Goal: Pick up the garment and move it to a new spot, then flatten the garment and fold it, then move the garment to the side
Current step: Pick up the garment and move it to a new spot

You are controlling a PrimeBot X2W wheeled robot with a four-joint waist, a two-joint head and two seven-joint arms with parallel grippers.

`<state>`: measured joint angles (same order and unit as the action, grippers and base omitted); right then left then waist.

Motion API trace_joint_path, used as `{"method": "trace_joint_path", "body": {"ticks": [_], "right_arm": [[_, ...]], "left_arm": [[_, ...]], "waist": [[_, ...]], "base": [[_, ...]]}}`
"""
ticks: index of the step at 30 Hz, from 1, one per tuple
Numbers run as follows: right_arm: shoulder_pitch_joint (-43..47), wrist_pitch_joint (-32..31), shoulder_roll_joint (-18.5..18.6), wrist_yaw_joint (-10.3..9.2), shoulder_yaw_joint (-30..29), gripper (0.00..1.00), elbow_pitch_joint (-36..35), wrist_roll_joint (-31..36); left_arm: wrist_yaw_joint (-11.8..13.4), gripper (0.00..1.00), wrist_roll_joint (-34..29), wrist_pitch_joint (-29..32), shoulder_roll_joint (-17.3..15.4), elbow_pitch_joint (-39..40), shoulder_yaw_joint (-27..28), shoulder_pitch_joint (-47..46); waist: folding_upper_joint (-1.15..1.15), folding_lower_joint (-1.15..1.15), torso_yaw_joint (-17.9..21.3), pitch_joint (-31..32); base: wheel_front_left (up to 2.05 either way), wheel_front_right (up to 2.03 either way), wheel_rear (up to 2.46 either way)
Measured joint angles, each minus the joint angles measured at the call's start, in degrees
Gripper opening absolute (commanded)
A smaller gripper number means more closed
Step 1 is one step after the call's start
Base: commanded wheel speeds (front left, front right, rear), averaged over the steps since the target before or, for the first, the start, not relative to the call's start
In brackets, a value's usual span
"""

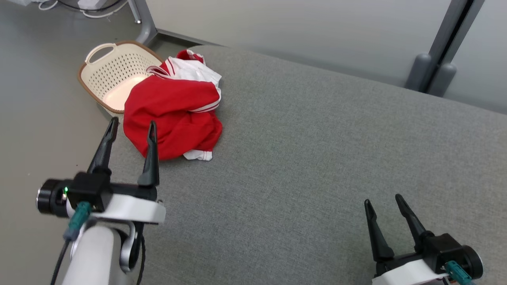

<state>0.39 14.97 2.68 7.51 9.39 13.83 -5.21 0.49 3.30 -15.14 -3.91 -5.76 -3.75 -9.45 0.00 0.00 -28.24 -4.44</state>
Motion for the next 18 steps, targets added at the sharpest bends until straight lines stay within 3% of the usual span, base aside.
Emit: {"method": "trace_joint_path", "body": {"ticks": [2, 7, 13, 18], "right_arm": [[-1.72, 0.00, 0.51, -0.01, -1.54, 1.00, -0.05, 1.16], [-5.28, 0.00, 3.83, -0.01, -3.00, 1.00, -1.13, 1.85], [-7.84, 0.01, 8.29, -0.01, -4.58, 1.00, -3.44, 2.54], [-10.18, 0.27, 9.25, 0.08, -6.23, 1.00, -6.50, 2.90]], "left_arm": [[-3.25, 1.00, 1.81, 0.01, -0.46, -7.65, 1.10, -8.84], [-6.47, 1.00, 5.04, 1.16, -2.41, -24.02, 1.22, -27.67], [-6.72, 1.00, 8.80, 10.84, -4.77, -43.08, 1.85, -46.58], [-6.58, 1.00, 11.24, 19.61, -6.20, -55.95, 3.20, -54.12]], "waist": [[0.00, 0.00, -0.36, -3.19], [0.00, 0.00, -0.02, -9.06], [0.00, 0.00, 1.22, -16.65], [0.00, 0.00, 2.83, -22.41]], "base": [[0.00, 0.00, 0.00], [0.00, 0.00, 0.00], [0.00, 0.00, 0.00], [0.00, 0.00, 0.00]]}}
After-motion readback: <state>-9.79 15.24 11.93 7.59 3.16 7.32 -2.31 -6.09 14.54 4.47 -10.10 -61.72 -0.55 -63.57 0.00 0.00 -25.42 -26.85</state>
